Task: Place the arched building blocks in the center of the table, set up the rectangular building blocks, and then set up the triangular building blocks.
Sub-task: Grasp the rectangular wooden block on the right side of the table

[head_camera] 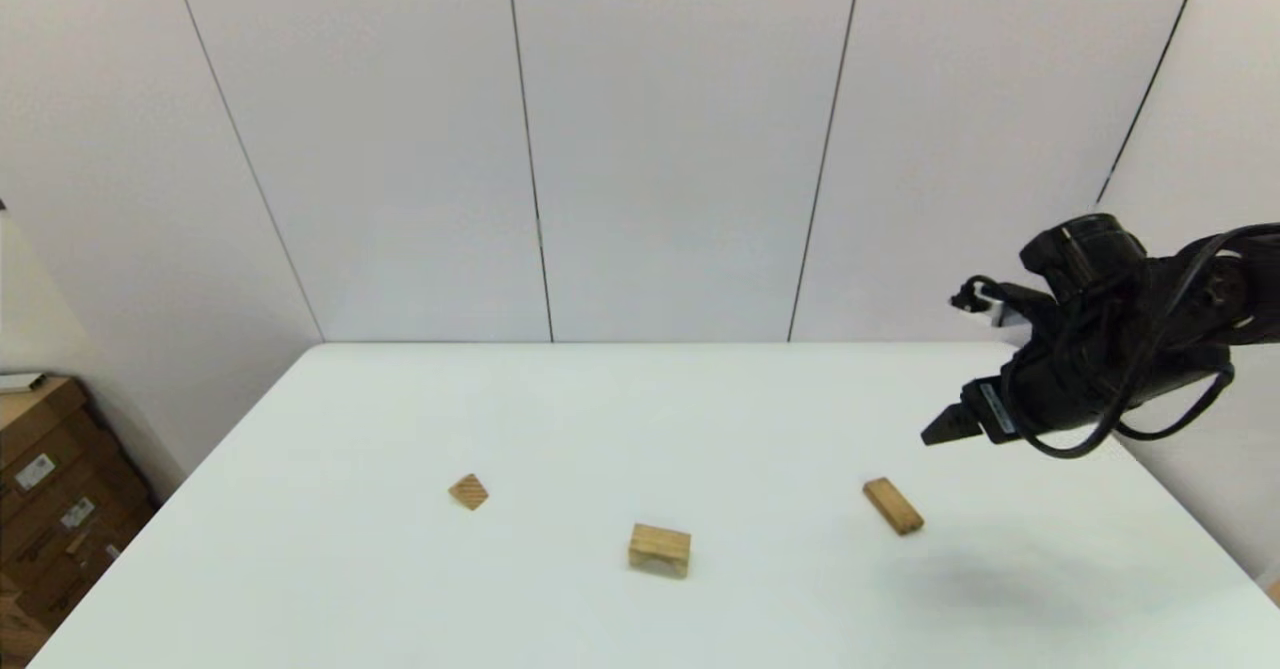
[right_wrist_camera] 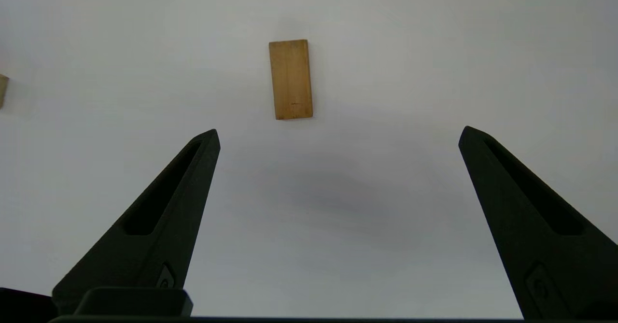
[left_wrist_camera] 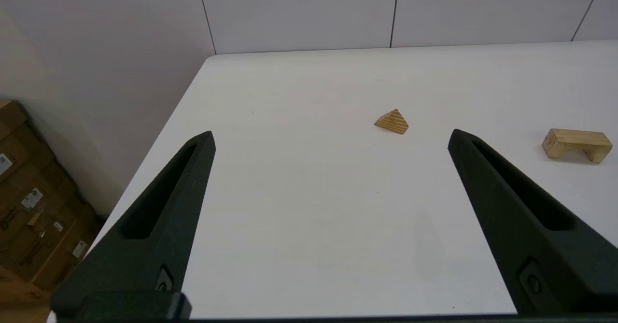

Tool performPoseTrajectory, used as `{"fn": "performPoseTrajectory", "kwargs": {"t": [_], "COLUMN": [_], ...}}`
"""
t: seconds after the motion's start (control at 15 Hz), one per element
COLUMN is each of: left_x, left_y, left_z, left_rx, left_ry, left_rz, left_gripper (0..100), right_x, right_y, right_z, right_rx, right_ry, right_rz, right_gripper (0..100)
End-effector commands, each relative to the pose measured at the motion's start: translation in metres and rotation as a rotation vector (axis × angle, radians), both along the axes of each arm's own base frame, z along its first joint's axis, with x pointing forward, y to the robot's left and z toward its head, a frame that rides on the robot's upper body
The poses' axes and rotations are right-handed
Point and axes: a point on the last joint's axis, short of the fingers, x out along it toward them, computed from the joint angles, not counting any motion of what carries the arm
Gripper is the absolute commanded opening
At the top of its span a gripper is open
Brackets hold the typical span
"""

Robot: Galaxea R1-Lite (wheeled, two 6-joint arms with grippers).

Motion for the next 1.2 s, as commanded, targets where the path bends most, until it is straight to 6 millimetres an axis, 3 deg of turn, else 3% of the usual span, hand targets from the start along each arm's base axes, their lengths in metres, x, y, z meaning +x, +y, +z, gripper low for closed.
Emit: {"fn": "performPoseTrajectory", "kwargs": {"t": [0.07, 0.6, 0.8, 1.2], "left_x": [0.000, 0.000, 0.000, 0.000], "left_y": [0.000, 0.000, 0.000, 0.000], "left_z": [0.000, 0.000, 0.000, 0.000], "left_rx": [0.000, 0.000, 0.000, 0.000], "left_ry": [0.001, 0.001, 0.001, 0.001], "left_rz": [0.001, 0.001, 0.001, 0.001], "left_gripper": [100, 100, 100, 100], "right_x": [0.017, 0.027, 0.032, 0.035], "right_y": [0.012, 0.026, 0.030, 0.039], "right_z": [-0.028, -0.062, -0.083, -0.100], "right_rx": [0.009, 0.003, -0.011, -0.025], "right_ry": [0.090, 0.187, 0.241, 0.275], "right_rz": [0.000, 0.029, 0.048, 0.095], "right_gripper": [100, 100, 100, 100]}}
